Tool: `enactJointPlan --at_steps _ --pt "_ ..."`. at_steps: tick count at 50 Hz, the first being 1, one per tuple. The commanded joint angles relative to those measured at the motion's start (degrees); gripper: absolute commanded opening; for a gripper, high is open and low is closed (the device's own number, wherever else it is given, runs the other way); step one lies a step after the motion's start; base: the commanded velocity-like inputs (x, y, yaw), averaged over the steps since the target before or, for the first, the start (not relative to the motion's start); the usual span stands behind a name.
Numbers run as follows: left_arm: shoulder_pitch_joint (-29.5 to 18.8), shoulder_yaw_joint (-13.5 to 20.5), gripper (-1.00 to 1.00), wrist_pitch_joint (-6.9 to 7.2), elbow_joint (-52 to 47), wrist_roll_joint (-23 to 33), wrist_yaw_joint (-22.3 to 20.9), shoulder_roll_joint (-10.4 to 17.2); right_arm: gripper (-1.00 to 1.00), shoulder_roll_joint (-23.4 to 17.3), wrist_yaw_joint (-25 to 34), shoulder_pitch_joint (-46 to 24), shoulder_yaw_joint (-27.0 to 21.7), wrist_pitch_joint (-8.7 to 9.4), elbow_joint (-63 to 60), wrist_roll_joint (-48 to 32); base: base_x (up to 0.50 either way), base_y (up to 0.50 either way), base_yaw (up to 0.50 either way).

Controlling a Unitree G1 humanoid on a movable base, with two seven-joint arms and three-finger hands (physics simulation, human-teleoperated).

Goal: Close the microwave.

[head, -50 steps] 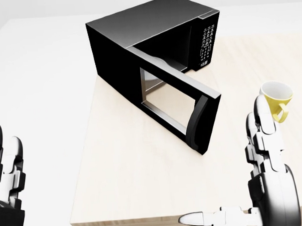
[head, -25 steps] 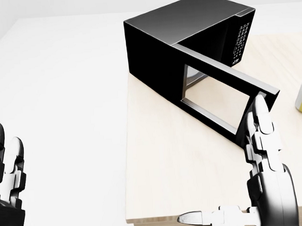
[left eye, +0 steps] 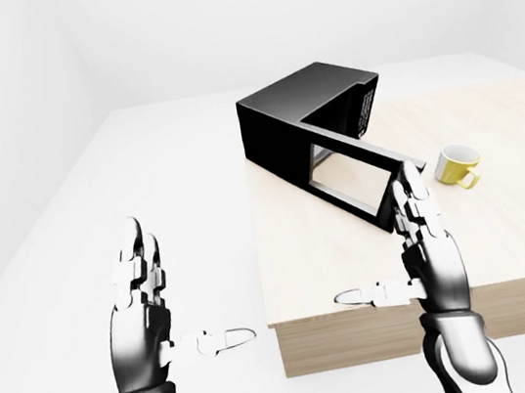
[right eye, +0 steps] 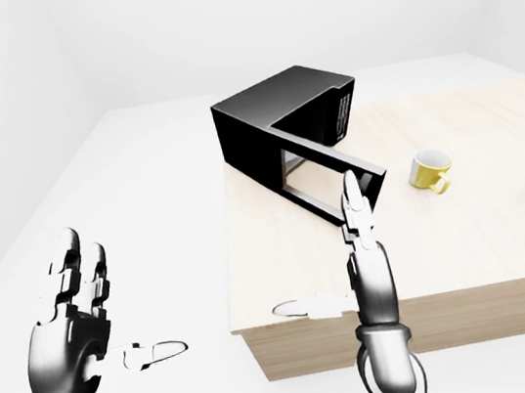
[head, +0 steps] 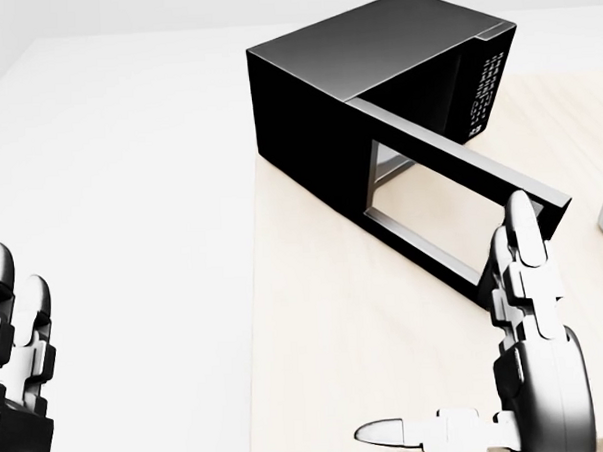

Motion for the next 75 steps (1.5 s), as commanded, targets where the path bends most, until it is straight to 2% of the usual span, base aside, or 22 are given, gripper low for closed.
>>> enactJointPlan --at_steps 1,18,22,57,64,75 --pt "-0.1 -0.1 1.00 0.04 0.0 0.2 0.1 0.0 1.00 -0.3 0.3 0.0 0.4 0.53 -0.7 0.7 0.50 0.00 0.00" --pt "-0.1 -0.2 1.00 -0.05 0.2 0.3 0.3 0.0 1.00 -0.3 0.2 0.0 0.3 0.30 -0.6 0.5 0.50 0.00 0.00" --pt "-0.1 -0.2 1.00 -1.05 0.6 0.3 0.5 0.0 1.00 0.0 -0.5 -0.1 -0.2 -0.66 -0.2 0.5 0.50 0.00 0.00" --pt "-0.1 -0.3 1.00 -1.27 1.0 -0.1 0.5 0.1 1.00 0.0 -1.2 -1.1 0.1 -1.78 2.9 -0.2 0.00 0.00 0.00" --pt "-0.2 -0.2 1.00 -1.20 1.1 -0.1 0.4 0.1 1.00 0.5 -2.3 -4.8 -1.1 -4.10 10.5 -0.7 0.00 0.00 0.00" --pt "-0.1 -0.1 1.00 -1.13 0.9 -0.2 0.4 0.0 1.00 1.0 -3.4 -8.3 -2.0 -5.58 18.3 -1.4 0.00 0.00 0.00"
